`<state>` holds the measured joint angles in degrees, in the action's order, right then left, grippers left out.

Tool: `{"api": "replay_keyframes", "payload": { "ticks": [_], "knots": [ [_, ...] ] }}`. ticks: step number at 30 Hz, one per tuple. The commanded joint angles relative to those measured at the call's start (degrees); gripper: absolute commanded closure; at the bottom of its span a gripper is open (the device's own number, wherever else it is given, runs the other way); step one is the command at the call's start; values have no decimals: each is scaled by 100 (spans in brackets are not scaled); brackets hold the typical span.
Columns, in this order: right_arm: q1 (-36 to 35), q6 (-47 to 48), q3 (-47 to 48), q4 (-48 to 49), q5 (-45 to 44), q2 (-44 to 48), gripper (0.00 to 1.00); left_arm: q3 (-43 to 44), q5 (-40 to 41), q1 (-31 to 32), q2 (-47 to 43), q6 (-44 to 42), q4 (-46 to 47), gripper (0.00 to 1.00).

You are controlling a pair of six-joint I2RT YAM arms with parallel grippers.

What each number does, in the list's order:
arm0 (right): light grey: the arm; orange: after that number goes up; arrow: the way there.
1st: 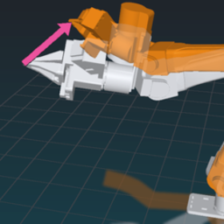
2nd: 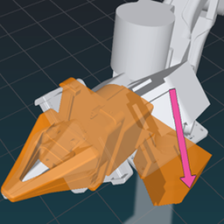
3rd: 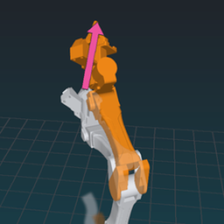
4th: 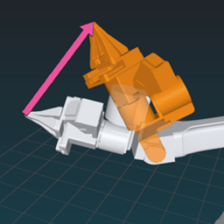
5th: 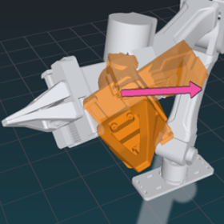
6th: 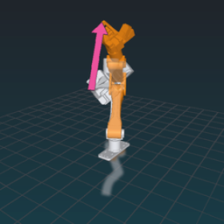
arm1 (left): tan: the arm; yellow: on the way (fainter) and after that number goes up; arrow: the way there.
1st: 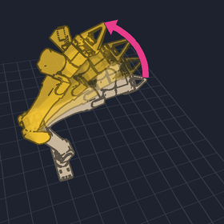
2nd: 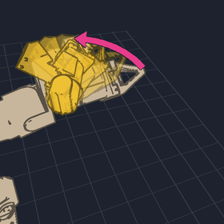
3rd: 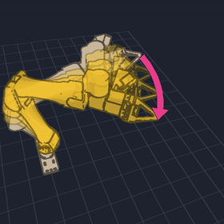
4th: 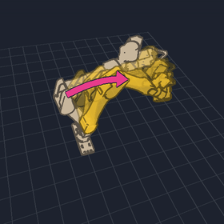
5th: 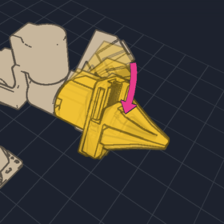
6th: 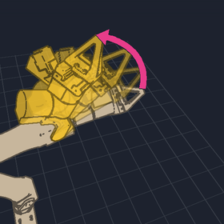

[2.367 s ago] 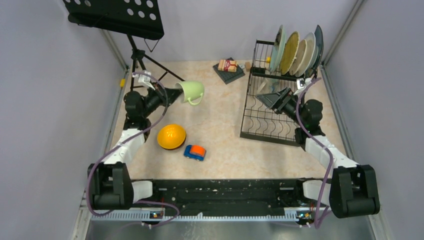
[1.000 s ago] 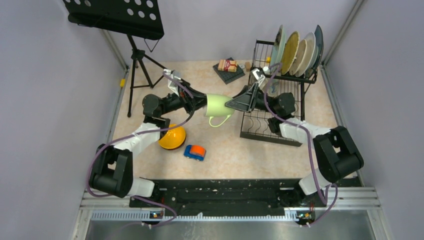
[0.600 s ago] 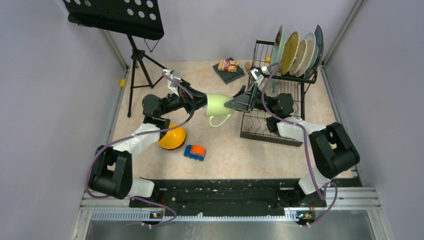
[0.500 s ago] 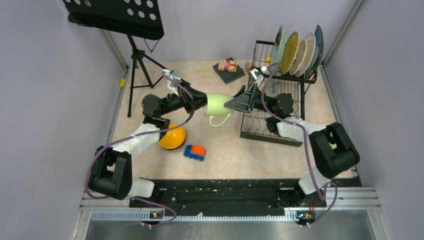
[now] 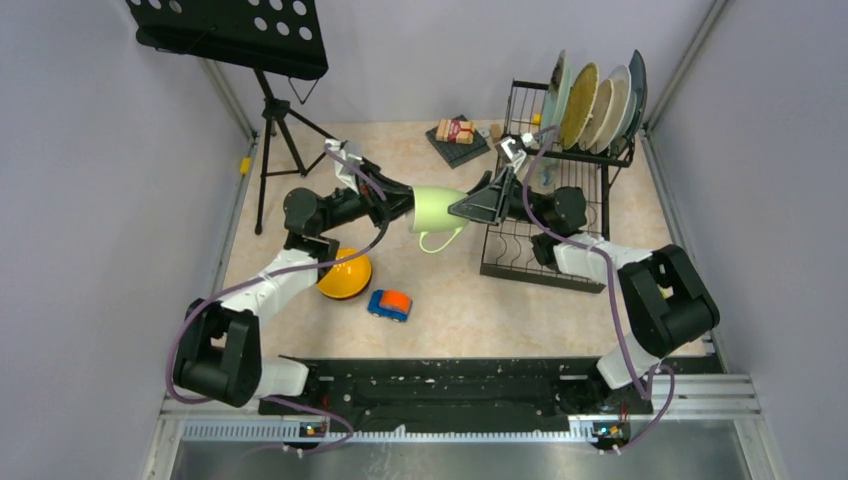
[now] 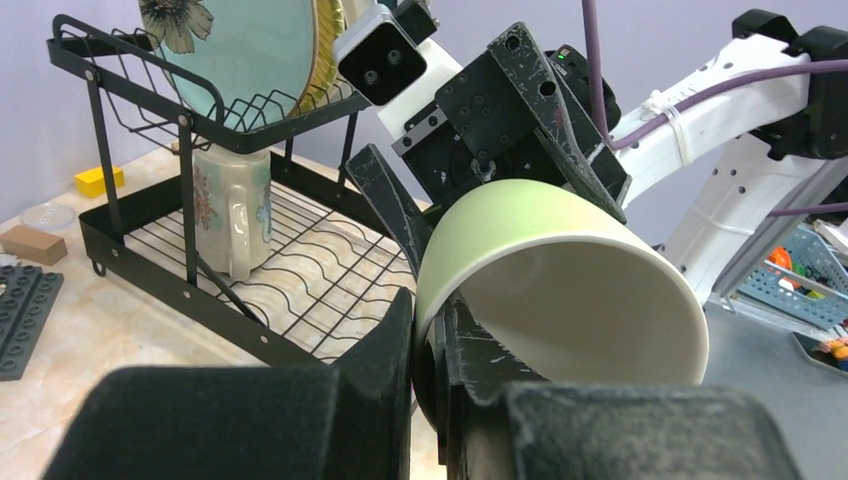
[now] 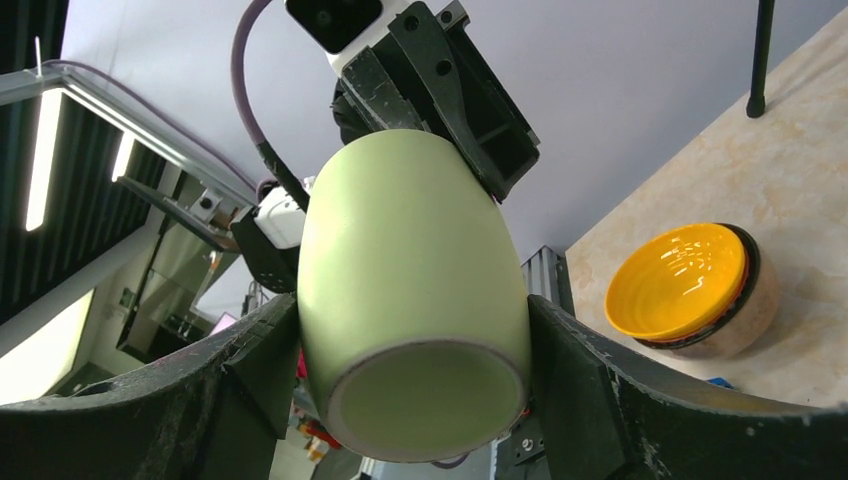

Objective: Load the mixed dishes into the dish rack
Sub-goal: Turn the cup upside down in the dish rack.

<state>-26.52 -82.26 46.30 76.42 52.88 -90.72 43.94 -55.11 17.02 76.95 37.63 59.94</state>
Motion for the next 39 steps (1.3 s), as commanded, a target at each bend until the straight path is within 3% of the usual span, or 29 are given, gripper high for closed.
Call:
{"api": "replay_keyframes", "payload": {
  "ticks": [1, 3, 6, 17, 23, 39],
  "knots": [
    [-134, 131, 341, 323, 81, 119, 73, 249, 451, 3, -274, -492, -435, 85],
    [-134, 394, 332, -70, 43, 213, 87, 296, 479, 19, -300, -684, -892, 73],
    [-134, 1045, 317, -961, -87, 454, 97, 299, 612, 30, -398, -993, -1289, 63],
    [-134, 2582, 368, -3148, -774, 1130, 100, 337, 1157, 39, -478, -1446, -2059, 41],
    [-134, 3311, 466, -4218, -1104, 1397, 100, 430, 1307, 47, -452, -1768, -2539, 38],
    [-133, 4015, 608, -5458, -1918, 1778, 100, 434, 1520, 61, -344, -2083, -3116, 37]
  ]
}}
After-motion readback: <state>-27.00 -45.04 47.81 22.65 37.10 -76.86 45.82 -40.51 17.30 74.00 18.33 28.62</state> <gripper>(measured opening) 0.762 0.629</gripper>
